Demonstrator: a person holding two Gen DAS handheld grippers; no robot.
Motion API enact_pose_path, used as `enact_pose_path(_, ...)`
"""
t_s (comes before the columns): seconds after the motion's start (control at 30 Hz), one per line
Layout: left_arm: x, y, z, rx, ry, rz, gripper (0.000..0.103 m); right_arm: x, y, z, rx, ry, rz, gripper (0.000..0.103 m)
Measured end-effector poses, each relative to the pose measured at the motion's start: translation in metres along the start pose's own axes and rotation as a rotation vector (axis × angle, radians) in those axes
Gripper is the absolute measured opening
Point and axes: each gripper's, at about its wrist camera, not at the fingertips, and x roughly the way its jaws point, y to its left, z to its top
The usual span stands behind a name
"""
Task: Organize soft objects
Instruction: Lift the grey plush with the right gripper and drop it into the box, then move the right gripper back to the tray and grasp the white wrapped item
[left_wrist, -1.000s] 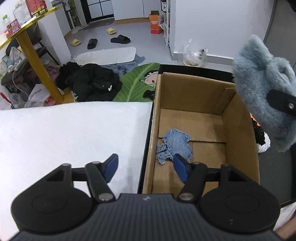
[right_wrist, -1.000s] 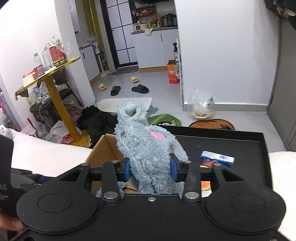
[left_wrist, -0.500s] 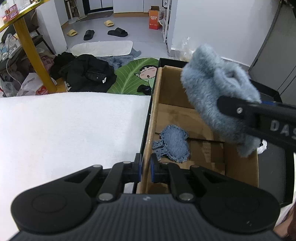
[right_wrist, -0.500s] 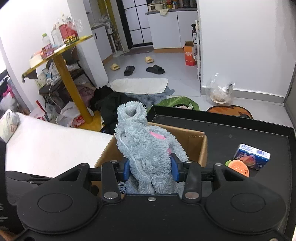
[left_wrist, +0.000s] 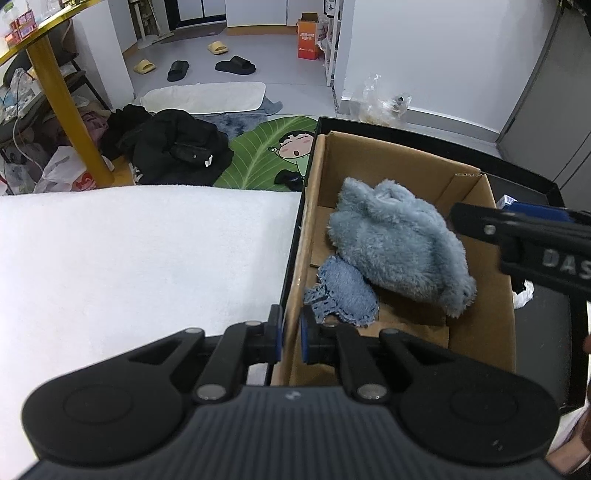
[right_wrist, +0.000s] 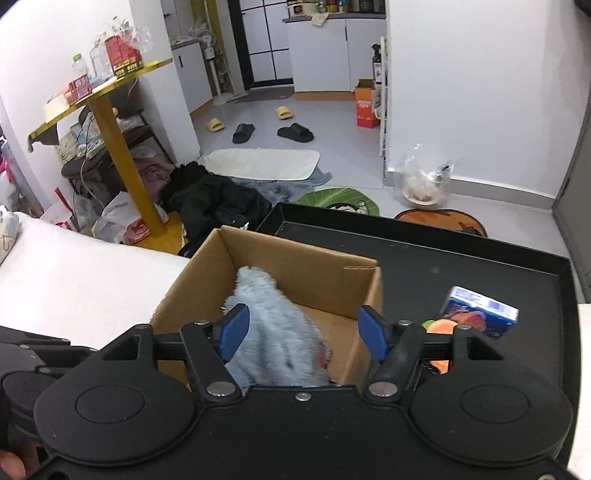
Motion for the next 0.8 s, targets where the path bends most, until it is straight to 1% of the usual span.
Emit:
enact_pose_path(0.13,-0.001,-0.002,0.001,0.019,-0.002,0.018,0.009,-0.014,-0.015,-0.002,0.028,-0.025,-0.007,0.068)
enact_pose_path(0.23,-0.006,-0.004,0.001,0.032,-0.024,0.027,0.011,-0.024,-0.027,-0.006,0.05,-0.05,-0.024,0.07)
enact_pose_path(0.4,-0.011,-0.007,-0.001,0.046,-0.05,0.053,0.012,-0.034,-0.046,-0.015,0.077,-0.067,-0.056,0.07)
enact_pose_path(0.5,-0.015,-0.011,-0.001,0.06,-0.064,0.069,0.013,-0.041,-0.058,-0.024,0.116,-0.089,-0.072,0.073)
enact_pose_path(0.6,-0.02,-0.014,-0.001,0.065,-0.081,0.079,0.021,-0.045,-0.068,-0.033,0.154,-0.109,-0.083,0.073)
enact_pose_path(0.67,-0.023,-0.015,-0.001,0.072,-0.094,0.083,0.034,-0.045,-0.074,-0.039,0.179,-0.115,-0.085,0.073)
enact_pose_path(0.73,-0.023,-0.017,0.0,0.079,-0.097,0.095,0.041,-0.044,-0.078,-0.044,0.191,-0.121,-0.094,0.073)
enact_pose_path(0.8,-0.024,-0.02,0.0,0.087,-0.1,0.106,0.045,-0.044,-0.08,-0.05,0.198,-0.138,-0.103,0.074)
